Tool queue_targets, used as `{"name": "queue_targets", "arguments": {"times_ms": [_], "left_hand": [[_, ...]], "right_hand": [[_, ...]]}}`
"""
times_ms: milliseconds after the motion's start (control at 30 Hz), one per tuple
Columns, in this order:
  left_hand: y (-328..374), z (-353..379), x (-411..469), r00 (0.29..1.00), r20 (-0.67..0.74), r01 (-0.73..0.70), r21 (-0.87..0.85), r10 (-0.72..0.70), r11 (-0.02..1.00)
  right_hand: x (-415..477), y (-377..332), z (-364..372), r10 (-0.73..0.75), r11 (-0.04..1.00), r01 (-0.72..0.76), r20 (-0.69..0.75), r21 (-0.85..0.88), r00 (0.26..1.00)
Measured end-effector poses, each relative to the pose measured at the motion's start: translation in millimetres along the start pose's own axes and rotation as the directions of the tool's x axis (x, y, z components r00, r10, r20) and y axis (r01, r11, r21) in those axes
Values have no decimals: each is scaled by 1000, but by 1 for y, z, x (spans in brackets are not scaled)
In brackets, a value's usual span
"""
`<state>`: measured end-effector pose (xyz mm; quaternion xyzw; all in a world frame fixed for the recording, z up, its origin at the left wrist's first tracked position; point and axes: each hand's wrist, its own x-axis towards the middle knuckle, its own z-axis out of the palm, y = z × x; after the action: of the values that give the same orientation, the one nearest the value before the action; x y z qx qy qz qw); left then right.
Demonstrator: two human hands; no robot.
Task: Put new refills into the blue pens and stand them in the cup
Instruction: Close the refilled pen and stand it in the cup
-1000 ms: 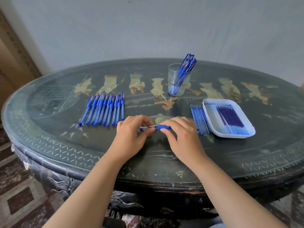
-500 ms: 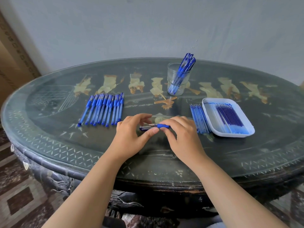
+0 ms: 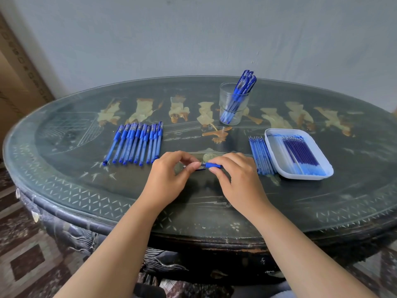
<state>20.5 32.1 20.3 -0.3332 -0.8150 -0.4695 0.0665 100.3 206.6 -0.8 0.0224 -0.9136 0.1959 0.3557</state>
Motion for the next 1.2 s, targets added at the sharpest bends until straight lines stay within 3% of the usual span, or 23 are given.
{"name": "queue_targets", "arguments": {"times_ms": [467,600,1000,1200], "left_hand": [[7,-2,-1,994,54,104,-82,-99,991],[6,-3,-3,998,18,66,-124,-65,990],[2,-9,-1,977,-29,194,-277,-210,941],[2,-6,-4,1000,-26,5,5,-5,1000]], "right_hand": [[-1,2,2,10,1000,-11,16,22,1000],[0,2,2,8,1000,-8,16,28,1000],[0,0,0,19,1000,-20,-57,-12,998],[0,2,-1,32,999,-34,-93,-20,995]]}}
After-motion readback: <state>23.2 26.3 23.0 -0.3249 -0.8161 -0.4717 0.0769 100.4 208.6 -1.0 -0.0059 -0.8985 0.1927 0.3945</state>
